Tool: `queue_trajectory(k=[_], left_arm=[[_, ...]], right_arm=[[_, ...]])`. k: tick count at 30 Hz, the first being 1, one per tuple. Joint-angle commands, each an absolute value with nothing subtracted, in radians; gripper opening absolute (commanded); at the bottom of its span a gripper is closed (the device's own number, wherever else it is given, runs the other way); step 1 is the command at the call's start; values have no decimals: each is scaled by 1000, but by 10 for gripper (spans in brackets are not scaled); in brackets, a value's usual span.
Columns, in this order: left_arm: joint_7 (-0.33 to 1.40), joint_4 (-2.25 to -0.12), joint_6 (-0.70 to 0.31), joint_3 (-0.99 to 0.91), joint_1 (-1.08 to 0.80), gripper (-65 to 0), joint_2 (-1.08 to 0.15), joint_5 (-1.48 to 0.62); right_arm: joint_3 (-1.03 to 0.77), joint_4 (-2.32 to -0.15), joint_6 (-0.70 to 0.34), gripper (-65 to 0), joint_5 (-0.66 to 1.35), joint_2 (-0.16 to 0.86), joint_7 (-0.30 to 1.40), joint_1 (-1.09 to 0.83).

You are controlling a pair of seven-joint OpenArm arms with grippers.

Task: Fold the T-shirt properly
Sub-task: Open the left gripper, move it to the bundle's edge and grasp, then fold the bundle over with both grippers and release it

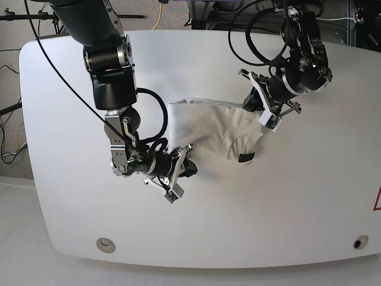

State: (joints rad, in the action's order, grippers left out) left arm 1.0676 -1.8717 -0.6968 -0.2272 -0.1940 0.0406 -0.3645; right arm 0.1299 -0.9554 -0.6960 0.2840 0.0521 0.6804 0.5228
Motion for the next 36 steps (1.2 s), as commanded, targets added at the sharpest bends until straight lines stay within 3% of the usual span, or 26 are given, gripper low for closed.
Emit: queue_trajectory(k=[1,13,36], left_arm=[[1052,-1857,-698,-228,-170,-650,38,-377],[931,-1635,-698,-213,-131,-650,36,-288],[765,-1382,-698,-197,107,-650,35,-208]], right_arm=[[127,-960,-698,-650,298,74,647,559],[127,-952,-698,-650,298,128,645,507],[122,-1228,-698,-650,300,130,720,275]])
